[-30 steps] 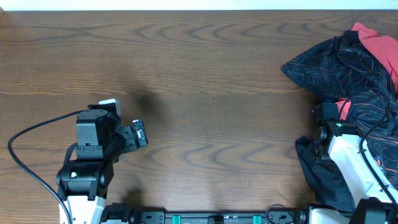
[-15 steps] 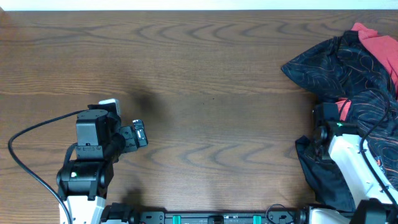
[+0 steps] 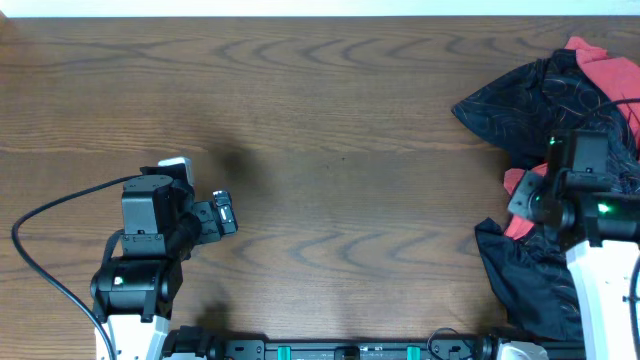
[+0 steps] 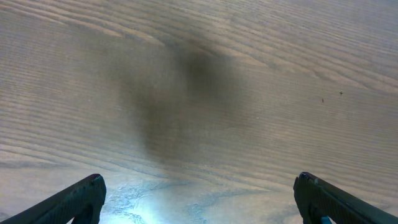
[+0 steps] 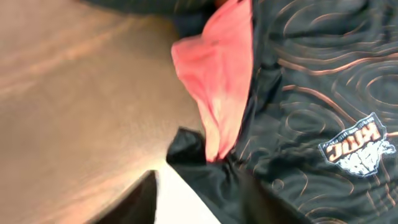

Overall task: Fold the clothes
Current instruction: 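Grasp the black patterned shirt with the right gripper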

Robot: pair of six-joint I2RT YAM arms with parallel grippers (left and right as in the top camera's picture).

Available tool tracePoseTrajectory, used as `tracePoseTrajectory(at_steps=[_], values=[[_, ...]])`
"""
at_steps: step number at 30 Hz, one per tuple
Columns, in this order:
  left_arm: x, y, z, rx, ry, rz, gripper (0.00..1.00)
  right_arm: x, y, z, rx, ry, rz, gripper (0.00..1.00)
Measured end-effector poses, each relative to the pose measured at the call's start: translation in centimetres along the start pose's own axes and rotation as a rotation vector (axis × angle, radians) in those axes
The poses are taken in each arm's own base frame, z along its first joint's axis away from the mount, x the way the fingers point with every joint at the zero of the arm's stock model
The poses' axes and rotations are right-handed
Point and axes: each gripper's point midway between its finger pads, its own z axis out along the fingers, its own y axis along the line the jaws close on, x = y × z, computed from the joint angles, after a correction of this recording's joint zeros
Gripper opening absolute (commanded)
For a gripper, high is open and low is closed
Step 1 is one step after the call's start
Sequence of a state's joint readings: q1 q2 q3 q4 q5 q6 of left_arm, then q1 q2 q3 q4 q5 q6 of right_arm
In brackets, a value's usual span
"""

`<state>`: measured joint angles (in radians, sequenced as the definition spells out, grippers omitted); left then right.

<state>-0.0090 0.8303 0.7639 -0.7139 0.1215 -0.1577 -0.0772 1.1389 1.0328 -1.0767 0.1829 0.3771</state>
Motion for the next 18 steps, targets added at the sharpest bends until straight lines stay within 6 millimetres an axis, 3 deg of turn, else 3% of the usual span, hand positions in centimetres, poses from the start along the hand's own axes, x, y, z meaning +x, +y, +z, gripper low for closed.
tracePoseTrajectory(at_steps=[6, 9, 15, 17, 18], values=[[0.0, 0.0, 0.0, 0.0, -0.001, 0.0, 0.98, 6.9, -2.4, 5.8, 0.139, 0.218, 0.008, 0.65], [-0.1, 0.0, 0.0, 0.001, -0.001, 0.0, 0.98, 9.1, -3.8, 8.2, 0.195, 0.247, 0.059, 0.66], [-0.1, 0.0, 0.0, 0.001, -0.002, 0.0, 0.98, 9.9, -5.6, 11.0, 0.227, 0.196, 0.168, 0.64], [-0.1, 0.0, 0.0, 0.0, -0.002, 0.0, 0.98, 9.5, -5.9, 11.3, 0.226, 0.174, 0.186, 0.57], [-0.1, 0.0, 0.0, 0.001, -0.002, 0.0, 0.98, 9.3, -5.9, 11.4, 0.225, 0.166, 0.19, 0.47]])
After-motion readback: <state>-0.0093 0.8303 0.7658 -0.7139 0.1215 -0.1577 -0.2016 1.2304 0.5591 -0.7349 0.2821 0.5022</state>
